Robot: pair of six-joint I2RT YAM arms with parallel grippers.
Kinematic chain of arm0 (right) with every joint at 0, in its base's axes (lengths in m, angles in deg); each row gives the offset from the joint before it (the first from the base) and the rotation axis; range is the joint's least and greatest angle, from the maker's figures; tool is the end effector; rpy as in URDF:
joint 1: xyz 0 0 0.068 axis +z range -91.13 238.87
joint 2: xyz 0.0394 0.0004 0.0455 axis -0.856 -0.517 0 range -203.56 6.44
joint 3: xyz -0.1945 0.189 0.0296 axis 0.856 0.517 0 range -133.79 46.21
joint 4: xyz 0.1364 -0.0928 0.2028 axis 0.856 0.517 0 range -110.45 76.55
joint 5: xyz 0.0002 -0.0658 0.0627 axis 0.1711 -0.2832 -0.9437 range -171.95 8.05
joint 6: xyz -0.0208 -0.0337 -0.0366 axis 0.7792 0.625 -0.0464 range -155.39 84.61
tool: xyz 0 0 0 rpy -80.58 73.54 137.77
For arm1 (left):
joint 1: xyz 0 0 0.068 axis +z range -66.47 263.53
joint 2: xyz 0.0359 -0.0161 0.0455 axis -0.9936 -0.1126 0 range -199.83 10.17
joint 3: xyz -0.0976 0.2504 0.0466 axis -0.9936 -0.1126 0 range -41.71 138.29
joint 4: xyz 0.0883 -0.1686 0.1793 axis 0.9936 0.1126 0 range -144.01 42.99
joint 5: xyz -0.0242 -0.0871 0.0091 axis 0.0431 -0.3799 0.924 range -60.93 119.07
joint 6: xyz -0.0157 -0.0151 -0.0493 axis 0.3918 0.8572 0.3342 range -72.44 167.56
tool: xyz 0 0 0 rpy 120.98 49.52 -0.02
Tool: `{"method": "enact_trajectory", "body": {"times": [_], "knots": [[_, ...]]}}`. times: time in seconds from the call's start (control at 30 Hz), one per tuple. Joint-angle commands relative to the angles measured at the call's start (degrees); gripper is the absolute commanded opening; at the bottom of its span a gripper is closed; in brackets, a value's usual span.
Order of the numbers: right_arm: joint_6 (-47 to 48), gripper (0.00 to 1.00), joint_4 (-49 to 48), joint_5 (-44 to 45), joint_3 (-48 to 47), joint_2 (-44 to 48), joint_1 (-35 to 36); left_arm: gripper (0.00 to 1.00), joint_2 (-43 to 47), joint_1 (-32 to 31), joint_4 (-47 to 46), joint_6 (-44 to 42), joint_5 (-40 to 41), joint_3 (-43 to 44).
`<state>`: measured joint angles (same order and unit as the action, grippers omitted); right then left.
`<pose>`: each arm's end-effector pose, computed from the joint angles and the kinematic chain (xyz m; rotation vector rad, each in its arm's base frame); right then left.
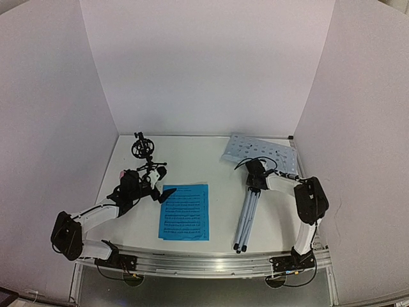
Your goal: Set up the instrument practice props
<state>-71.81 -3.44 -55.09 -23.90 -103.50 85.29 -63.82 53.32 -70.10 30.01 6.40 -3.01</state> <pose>0.3603 0.1612 0.1623 0.3809 2.3872 -0.1171 0.2374 -0.1542 0.2394 1.0137 1.6230 -0.5259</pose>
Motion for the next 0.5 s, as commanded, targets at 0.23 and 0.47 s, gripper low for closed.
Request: {"method": "enact_trajectory", "body": {"times": [0.23, 0.47], "knots": [[10.44, 0.00, -35.49, 10.95, 1.19, 16.17, 1.34, 1.00, -6.89, -0.11, 0.27, 6.73, -6.28, 9.31], [22.24, 0.00, -48.25, 11.46, -4.77, 16.49, 4.12, 0.99, -14.11, -2.51, 2.81, 12.76, -9.59, 19.55]]}}
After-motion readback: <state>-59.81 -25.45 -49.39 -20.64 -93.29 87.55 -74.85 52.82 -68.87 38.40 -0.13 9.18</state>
